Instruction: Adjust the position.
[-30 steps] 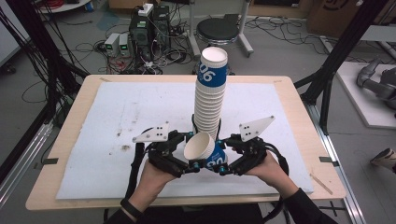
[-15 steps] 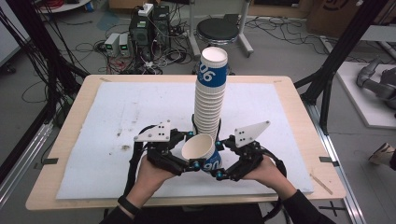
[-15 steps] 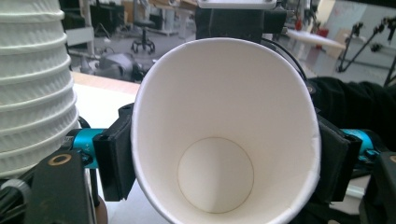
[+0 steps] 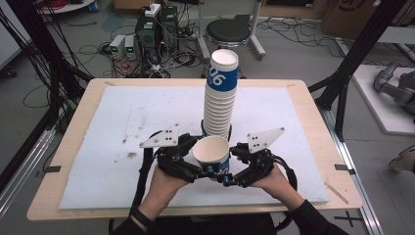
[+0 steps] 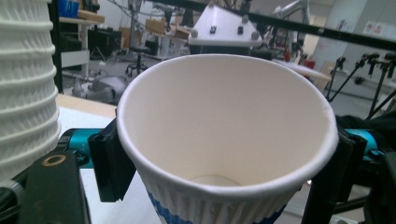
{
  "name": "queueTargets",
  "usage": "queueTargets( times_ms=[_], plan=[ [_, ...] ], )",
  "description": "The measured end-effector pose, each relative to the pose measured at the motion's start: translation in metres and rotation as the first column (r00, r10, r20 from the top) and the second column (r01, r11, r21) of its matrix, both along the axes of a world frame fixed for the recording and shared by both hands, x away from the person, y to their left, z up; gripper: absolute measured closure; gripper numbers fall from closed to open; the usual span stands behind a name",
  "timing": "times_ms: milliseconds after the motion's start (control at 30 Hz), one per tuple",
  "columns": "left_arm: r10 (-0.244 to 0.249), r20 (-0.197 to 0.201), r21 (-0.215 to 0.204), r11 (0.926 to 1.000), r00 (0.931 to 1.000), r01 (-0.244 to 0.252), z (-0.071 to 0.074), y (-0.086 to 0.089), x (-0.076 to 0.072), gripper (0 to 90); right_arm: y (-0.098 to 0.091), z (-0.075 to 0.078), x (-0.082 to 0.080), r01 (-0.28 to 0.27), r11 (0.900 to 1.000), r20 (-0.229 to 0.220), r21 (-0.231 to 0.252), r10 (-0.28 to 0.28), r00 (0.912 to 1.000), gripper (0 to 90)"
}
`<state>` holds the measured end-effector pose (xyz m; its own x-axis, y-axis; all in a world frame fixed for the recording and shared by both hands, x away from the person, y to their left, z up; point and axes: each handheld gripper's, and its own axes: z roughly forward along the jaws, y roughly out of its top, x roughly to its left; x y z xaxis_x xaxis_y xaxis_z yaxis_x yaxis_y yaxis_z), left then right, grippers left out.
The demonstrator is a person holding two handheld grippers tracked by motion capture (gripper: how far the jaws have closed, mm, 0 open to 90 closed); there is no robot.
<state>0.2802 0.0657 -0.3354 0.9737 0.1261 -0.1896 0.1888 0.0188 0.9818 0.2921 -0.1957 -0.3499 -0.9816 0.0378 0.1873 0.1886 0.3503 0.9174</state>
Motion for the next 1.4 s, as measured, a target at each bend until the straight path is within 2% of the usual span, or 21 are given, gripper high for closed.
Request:
queueTargets(
  times_ms=[133,233,300,400,467,500,633,767,867,967,1167,1400],
  plan=[
    [-0.012,0.007,0.017,0.9998,0.9999,0.012,0.003,-0.003,0.001,24.0,-0.001,-0.002,-0.002,0.007,0.9996,0.002,0.028,-0.007,1.0000,29.7],
    [-0.013,0.030,0.066,0.9977,0.9995,0.011,0.006,-0.005,0.001,24.5,0.001,-0.004,-0.004,0.022,0.9992,0.006,0.034,-0.022,0.9997,20.6],
    [-0.026,0.032,0.084,0.9962,0.9992,0.023,0.007,-0.007,0.002,24.9,0.004,-0.004,-0.005,0.023,0.9986,-0.002,0.048,-0.023,0.9997,20.6],
    [-0.031,0.046,0.135,0.9905,0.9985,0.024,0.011,-0.010,0.003,25.3,0.008,-0.006,-0.004,0.029,0.9982,-0.007,0.053,-0.028,0.9996,21.0],
    [-0.044,0.044,0.152,0.9878,0.9981,0.036,0.012,-0.012,0.003,25.3,0.009,-0.007,-0.003,0.015,0.9982,-0.026,0.059,-0.013,0.9996,26.0],
    [-0.045,0.053,0.166,0.9855,0.9976,0.035,0.013,-0.013,0.003,25.3,0.010,-0.007,-0.002,0.026,0.9980,-0.019,0.057,-0.025,0.9995,27.9],
    [-0.028,0.059,0.143,0.9896,0.9979,0.019,0.011,-0.013,0.002,20.7,0.009,-0.008,-0.001,0.010,0.9980,-0.017,0.062,-0.009,0.9998,28.5],
    [0.006,0.072,0.101,0.9948,0.9974,-0.013,0.009,-0.006,-0.001,10.4,0.007,-0.007,0.001,0.013,0.9963,-0.021,0.085,-0.012,0.9997,28.6],
    [0.013,0.070,0.084,0.9963,0.9974,-0.019,0.006,0.002,-0.004,9.8,0.002,-0.003,0.001,0.031,0.9936,-0.007,0.109,-0.030,0.9995,28.7],
    [0.016,0.050,0.078,0.9967,0.9986,-0.020,-0.001,0.007,-0.003,9.9,-0.004,0.001,0.003,0.048,0.9899,0.002,0.133,-0.049,0.9988,28.8],
    [0.022,0.016,0.129,0.9914,0.9996,-0.024,-0.016,0.000,-0.002,9.9,-0.010,0.008,0.006,0.070,0.9829,0.003,0.170,-0.072,0.9974,28.8],
    [0.027,-0.004,0.162,0.9865,0.9996,-0.026,-0.023,-0.013,-0.001,11.1,-0.008,0.009,0.005,0.078,0.9822,-0.008,0.171,-0.078,0.9970,28.8]
  ],
)
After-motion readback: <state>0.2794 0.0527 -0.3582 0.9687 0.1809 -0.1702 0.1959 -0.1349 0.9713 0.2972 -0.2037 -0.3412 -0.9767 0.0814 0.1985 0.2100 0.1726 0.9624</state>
